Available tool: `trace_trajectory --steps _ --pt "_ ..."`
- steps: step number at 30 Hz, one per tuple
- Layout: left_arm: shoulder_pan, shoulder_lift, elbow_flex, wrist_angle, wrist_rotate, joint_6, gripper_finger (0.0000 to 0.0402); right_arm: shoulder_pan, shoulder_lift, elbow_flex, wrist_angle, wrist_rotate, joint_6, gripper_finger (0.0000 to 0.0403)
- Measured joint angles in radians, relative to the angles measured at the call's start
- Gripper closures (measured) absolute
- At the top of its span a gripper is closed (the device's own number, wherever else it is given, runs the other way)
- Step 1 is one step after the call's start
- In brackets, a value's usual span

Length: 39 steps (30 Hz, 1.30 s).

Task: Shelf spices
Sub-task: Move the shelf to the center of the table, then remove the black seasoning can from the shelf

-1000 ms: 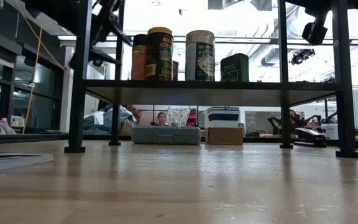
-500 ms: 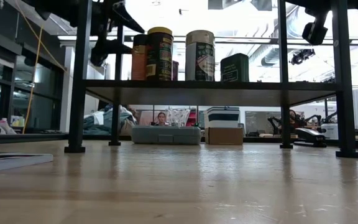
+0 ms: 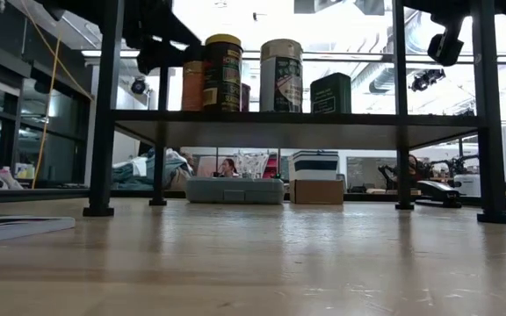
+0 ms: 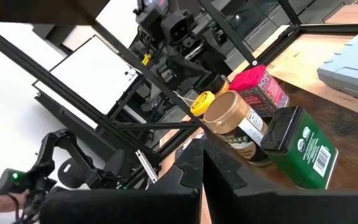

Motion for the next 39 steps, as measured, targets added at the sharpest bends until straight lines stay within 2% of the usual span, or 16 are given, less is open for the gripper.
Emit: trace_trajectory --steps 6,16,18,22,25,32,39 --pt "-0.01 0.0 0.0 -0.006 0.012 0.05 0.0163 0.0 -0.001 0.0 -0.01 -0.001 0.01 0.0403" --pt "-0.014 -0.01 0.0 0.024 0.159 0.011 0.0163 0.0 0.001 0.0 -0.046 0.005 0.014 0.0403" --pt "-0.014 -0.01 0.0 0.018 0.142 0.004 0.0163 0.0 0.0 0.0 -0.049 0.005 0.014 0.0403" --pt "-0.011 -0.02 0.0 0.023 0.026 -0.057 0.0163 0.0 -0.001 0.0 -0.044 0.036 0.007 0.0403" --pt "-0.002 -0.046 0.0 0.008 -0.024 -0.06 0.0163 0.0 -0.005 0.0 -0.03 0.069 -0.019 0.0403" --pt "0.002 -0.151 0.0 -0.159 -0.012 -0.118 0.0163 0.0 -0.025 0.0 -0.06 0.046 -0.029 0.0403" --pt "-0.022 -0.257 0.001 -0.338 -0.015 -0.228 0.0167 0.0 -0.079 0.0 -0.232 -0.009 -0.01 0.0403"
